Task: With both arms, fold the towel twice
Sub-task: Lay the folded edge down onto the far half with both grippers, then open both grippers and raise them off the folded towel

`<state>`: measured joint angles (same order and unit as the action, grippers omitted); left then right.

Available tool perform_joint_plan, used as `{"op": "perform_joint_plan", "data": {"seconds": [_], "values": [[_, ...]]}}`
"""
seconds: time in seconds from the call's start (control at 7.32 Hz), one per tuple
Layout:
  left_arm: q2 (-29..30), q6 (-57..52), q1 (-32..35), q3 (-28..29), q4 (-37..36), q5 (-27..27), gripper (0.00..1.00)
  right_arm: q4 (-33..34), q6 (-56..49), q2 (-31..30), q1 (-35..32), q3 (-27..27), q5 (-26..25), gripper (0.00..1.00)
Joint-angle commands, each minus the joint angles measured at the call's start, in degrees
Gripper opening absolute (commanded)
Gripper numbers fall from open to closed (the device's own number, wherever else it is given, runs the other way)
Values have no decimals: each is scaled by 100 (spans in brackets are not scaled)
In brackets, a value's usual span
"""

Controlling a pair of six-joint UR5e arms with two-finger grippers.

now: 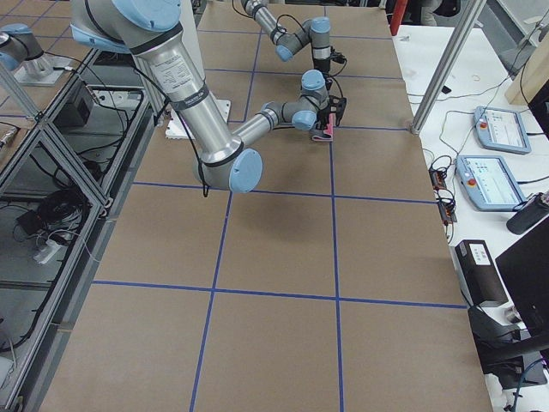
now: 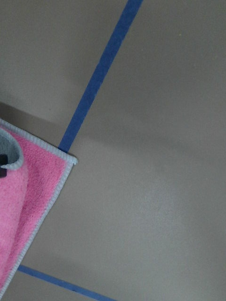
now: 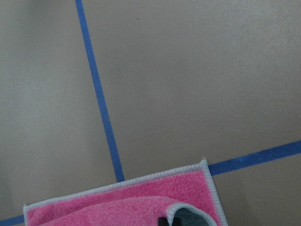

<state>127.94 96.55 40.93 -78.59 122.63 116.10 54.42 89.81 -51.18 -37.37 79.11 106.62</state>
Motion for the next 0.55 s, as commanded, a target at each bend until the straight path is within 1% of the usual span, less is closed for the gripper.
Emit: {"op": "perform_joint_plan", "data": {"seconds": [0.0, 0.14, 0.27, 0.41], "values": [[3, -13, 99, -16, 7, 0, 99, -19, 10, 11, -77, 8, 43, 99], [-6, -31, 222, -60, -2, 52, 99, -19, 18, 20, -77, 16, 52, 99], [-6, -49, 223, -86, -2, 70, 93, -10, 19, 29, -69, 16, 60, 97], [-67, -49, 223, -209, -2, 70, 60, -2, 123, 64, -60, 34, 87, 75]]}}
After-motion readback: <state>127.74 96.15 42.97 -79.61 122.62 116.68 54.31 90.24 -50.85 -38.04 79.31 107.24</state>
